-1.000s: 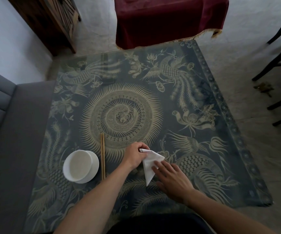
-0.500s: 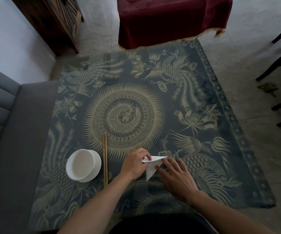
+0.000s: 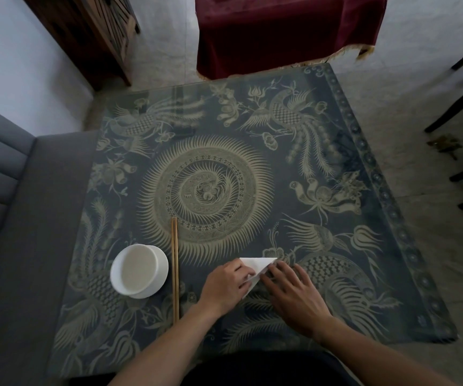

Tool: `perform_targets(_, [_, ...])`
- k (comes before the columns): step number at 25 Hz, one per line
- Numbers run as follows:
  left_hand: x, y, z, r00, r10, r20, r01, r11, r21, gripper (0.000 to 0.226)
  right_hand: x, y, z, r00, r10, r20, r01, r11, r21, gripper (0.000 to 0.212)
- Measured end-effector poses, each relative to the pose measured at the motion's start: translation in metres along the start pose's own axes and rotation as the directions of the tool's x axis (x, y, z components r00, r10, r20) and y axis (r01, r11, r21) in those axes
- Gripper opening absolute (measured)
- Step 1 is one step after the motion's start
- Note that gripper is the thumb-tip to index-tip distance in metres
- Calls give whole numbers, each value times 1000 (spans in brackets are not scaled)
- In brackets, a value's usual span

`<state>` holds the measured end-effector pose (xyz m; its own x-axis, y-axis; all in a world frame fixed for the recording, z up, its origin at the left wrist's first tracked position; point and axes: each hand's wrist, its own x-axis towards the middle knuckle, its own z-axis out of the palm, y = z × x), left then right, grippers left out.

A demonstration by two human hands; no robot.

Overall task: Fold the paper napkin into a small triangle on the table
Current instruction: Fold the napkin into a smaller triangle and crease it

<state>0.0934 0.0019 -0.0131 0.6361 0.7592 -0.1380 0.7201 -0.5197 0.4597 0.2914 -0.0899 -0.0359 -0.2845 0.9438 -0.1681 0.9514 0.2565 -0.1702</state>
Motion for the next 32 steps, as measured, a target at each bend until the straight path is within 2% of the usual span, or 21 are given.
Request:
perform_targets(3, [-1, 2, 1, 1000, -15, -5, 15, 1000, -1, 16, -1, -2, -1, 998, -70, 7, 70, 998, -8, 55])
perform_targets(7, [-4, 2, 6, 999, -28, 31, 29, 999, -15, 18, -2, -5, -3, 998, -59, -7, 59, 998, -12, 55])
perform_targets(12, [-15, -5, 11, 992, -47, 117, 49, 999, -13, 30, -3, -5, -4, 999, -40, 5, 40, 999, 4, 57])
perform_targets(16, [-26, -11, 13, 997, 8, 81, -7, 1000, -18, 23, -3, -3, -4, 999, -47, 24, 46, 999, 18, 61])
perform_targets(19, [-30, -16, 12, 999, -29, 42, 29, 1000, -1, 22, -1, -2, -5, 999, -47, 23, 47, 999, 22, 61])
perform_targets(22, [-32, -18, 10, 997, -60, 46, 58, 998, 30, 25, -2, -1, -3, 993, -114, 9, 114, 993, 16, 60])
perform_targets(26, [-33, -15, 11, 998, -50, 36, 48, 997, 53, 22, -2, -2, -4, 983, -183, -15, 183, 983, -17, 56])
perform_targets(32, [-34, -10, 11, 1000, -15, -1, 15, 997, 78, 11, -4, -6, -7, 983, -183, -6, 182, 983, -33, 59])
